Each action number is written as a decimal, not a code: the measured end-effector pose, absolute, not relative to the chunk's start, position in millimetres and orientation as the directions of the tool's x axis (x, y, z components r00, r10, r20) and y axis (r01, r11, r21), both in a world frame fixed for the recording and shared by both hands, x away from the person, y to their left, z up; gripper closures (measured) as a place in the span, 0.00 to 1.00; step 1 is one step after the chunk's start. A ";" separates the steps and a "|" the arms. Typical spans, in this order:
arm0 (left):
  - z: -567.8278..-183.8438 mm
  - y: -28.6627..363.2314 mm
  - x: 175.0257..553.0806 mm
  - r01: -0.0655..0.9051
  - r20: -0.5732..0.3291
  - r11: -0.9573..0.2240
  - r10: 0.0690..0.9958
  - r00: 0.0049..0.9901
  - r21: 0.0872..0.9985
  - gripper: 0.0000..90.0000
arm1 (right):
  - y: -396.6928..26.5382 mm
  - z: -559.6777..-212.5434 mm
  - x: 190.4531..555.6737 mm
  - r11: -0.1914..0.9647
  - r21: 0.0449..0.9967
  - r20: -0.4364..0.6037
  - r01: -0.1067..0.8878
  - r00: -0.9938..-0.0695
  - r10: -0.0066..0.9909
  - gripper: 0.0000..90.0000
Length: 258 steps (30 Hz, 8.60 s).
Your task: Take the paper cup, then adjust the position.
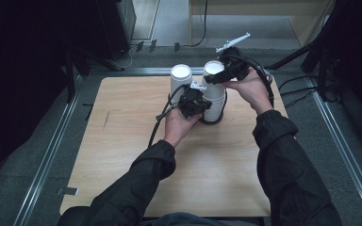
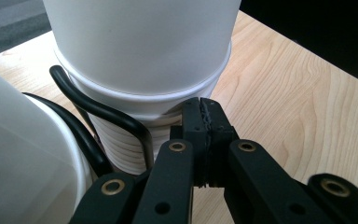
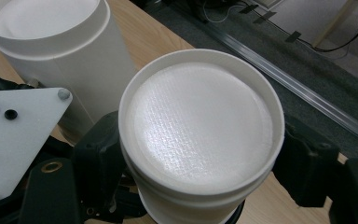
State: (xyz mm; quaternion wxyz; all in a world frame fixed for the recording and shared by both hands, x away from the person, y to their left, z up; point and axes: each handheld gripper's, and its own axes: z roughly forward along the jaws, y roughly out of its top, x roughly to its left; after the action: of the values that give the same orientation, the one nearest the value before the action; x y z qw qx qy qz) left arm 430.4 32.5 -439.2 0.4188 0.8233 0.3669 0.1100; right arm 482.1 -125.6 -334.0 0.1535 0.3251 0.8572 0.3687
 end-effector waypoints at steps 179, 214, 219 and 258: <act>-405.6 72.4 373.6 0.473 -0.262 -0.459 0.451 0.853 0.752 0.55 | -170.0 -287.5 393.5 0.331 0.861 0.040 0.386 -0.700 0.713 0.28; -447.6 126.5 343.2 0.405 -0.280 -0.519 0.304 0.911 0.753 0.12 | -142.2 -428.5 344.8 0.473 0.817 0.119 0.330 -0.899 0.422 0.28; -452.2 129.4 337.8 0.406 -0.270 -0.516 0.320 0.908 0.754 0.05 | -140.2 -436.2 339.5 0.448 0.835 0.137 0.320 -0.909 0.394 0.27; -474.6 109.3 337.2 0.355 -0.258 -0.492 0.256 0.932 0.795 0.09 | -125.0 -434.3 342.8 0.302 0.889 0.277 0.344 -0.930 0.243 0.28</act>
State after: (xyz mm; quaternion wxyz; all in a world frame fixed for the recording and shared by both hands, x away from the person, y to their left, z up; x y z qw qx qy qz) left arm 337.2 109.3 -474.6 0.4717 0.8622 0.1772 -0.0526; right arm 342.8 -125.0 -434.3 -0.0447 0.1822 0.8056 0.5620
